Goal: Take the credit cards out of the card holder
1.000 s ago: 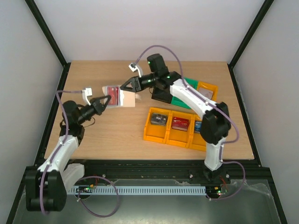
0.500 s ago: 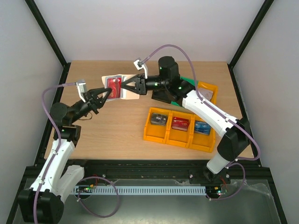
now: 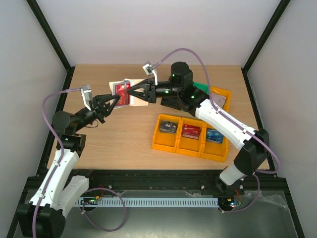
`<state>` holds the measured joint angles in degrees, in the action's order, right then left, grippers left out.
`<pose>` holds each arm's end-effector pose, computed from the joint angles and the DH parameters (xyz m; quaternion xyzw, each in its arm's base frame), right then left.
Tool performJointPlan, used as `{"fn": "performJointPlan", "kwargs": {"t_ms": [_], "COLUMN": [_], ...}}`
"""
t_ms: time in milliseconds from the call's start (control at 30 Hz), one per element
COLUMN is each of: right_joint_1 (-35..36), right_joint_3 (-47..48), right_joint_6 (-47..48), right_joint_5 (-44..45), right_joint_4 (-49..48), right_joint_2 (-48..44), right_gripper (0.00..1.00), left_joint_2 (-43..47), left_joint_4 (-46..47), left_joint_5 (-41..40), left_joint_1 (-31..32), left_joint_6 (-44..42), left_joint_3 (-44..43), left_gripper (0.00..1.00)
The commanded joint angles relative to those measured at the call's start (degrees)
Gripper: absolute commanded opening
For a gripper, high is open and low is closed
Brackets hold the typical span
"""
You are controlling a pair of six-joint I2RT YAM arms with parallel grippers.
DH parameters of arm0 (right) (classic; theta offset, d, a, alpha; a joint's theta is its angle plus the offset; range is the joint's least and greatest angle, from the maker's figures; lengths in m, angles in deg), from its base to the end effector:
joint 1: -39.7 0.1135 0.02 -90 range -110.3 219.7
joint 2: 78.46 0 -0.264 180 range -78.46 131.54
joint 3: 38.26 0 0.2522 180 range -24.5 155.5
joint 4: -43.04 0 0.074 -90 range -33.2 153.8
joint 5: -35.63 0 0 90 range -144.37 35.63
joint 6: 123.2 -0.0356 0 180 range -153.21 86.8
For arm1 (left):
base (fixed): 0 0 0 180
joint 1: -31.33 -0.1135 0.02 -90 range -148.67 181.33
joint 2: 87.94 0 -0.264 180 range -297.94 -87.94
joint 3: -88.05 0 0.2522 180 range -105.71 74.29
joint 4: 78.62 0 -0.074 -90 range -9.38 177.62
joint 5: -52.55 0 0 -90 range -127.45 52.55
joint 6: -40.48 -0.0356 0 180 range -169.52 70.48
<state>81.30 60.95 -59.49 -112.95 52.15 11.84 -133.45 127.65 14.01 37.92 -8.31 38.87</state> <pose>0.2514 0.2638 0.4162 -0.4245 0.5663 0.6312 0.3172 0.1657 -0.0472 0.3660 0.2247 0.5422 -0.5146 0.6250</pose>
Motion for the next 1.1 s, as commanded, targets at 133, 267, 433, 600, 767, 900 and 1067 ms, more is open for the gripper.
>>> {"fn": "performJointPlan", "kwargs": {"t_ms": [133, 267, 433, 600, 767, 900, 1067], "right_joint_1": [3.4, 3.8, 3.3, 2.2, -0.4, -1.6, -2.1], "right_joint_3": [-1.4, -1.8, -3.1, -2.3, -1.9, -1.2, 0.8], "right_joint_6": [-4.3, -3.2, 0.6, 4.5, 8.4, 11.9, 15.5], "right_joint_5": [-7.7, -7.9, -4.9, -4.9, -4.9, -4.9, -4.9], "right_joint_4": [-15.2, -15.0, -12.9, -5.9, 0.6, 5.9, 12.0], "right_joint_2": [-2.2, -2.5, -4.0, -4.4, -5.8, -6.4, -6.3], "right_gripper": [0.02, 0.02, 0.02, 0.02, 0.02, 0.01, 0.02], "left_joint_2": [1.6, 2.0, 2.7, 2.8, 2.9, 3.0, 3.0], "left_joint_4": [-5.9, -6.9, -6.6, -2.8, -1.7, -2.0, -2.8], "left_joint_5": [1.7, -0.7, 1.9, 2.1, 2.2, 2.4, 2.4], "left_joint_1": [2.3, 2.2, 2.2, 2.1, 1.9, 1.8, 1.8], "left_joint_6": [-6.7, -7.9, -7.4, -2.6, -1.4, -1.5, -1.7], "left_joint_3": [-1.0, -1.4, -0.7, -0.8, -1.2, -1.1, -1.0], "left_gripper": [0.02, 0.02, 0.19, 0.19, 0.23, 0.24, 0.21]}}
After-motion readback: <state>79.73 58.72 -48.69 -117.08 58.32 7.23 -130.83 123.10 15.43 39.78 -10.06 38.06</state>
